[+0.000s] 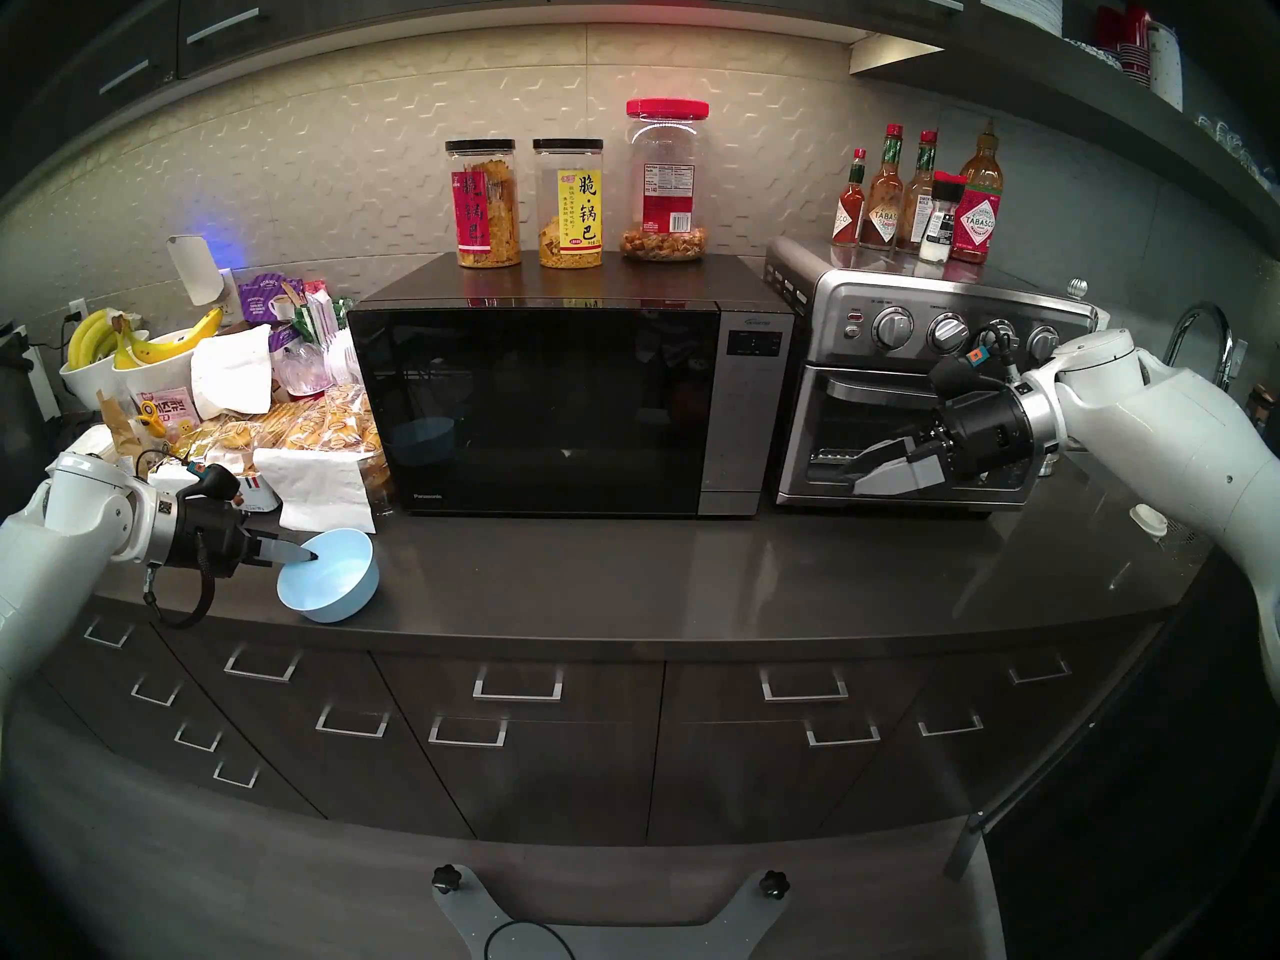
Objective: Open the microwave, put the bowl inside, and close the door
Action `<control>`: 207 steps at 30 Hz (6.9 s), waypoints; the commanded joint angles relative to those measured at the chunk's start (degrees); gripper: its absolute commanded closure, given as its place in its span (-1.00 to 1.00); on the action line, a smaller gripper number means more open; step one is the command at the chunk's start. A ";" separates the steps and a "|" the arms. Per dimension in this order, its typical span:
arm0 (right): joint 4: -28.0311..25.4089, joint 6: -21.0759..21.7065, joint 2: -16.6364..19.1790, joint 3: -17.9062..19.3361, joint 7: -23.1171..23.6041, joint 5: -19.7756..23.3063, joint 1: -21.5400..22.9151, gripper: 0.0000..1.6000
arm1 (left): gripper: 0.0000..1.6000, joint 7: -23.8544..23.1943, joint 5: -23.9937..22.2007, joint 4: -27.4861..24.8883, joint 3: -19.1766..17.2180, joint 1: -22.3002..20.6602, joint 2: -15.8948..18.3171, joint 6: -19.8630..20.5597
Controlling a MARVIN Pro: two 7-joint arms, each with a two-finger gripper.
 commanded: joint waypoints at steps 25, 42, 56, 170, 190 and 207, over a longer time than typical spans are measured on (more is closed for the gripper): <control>-0.01 0.09 -0.02 0.87 -0.08 0.43 1.00 -1.00 | -0.71 -1.11 4.26 3.31 2.42 -6.66 -0.51 1.97; 0.00 0.07 -0.03 0.87 -0.06 0.41 1.00 -1.00 | -1.00 -1.56 2.85 0.18 -1.16 -3.93 1.74 1.27; 0.01 0.05 -0.03 0.86 -0.04 0.39 1.00 -1.00 | -1.00 -1.75 3.04 -8.58 -9.27 6.14 7.18 -4.91; -17.73 9.80 -1.09 2.74 -24.36 0.39 -0.29 0.47 | -1.00 -13.16 8.11 -13.31 -34.13 24.06 -3.97 -13.97; -16.91 13.30 -7.18 3.69 -40.54 5.10 -3.62 1.00 | -1.00 -13.13 8.11 -13.34 -34.17 24.08 -3.98 -13.95; -12.71 15.64 -10.33 2.92 -44.09 4.58 -4.11 1.00 | -1.00 -13.12 8.12 -13.36 -34.20 24.10 -4.00 -13.93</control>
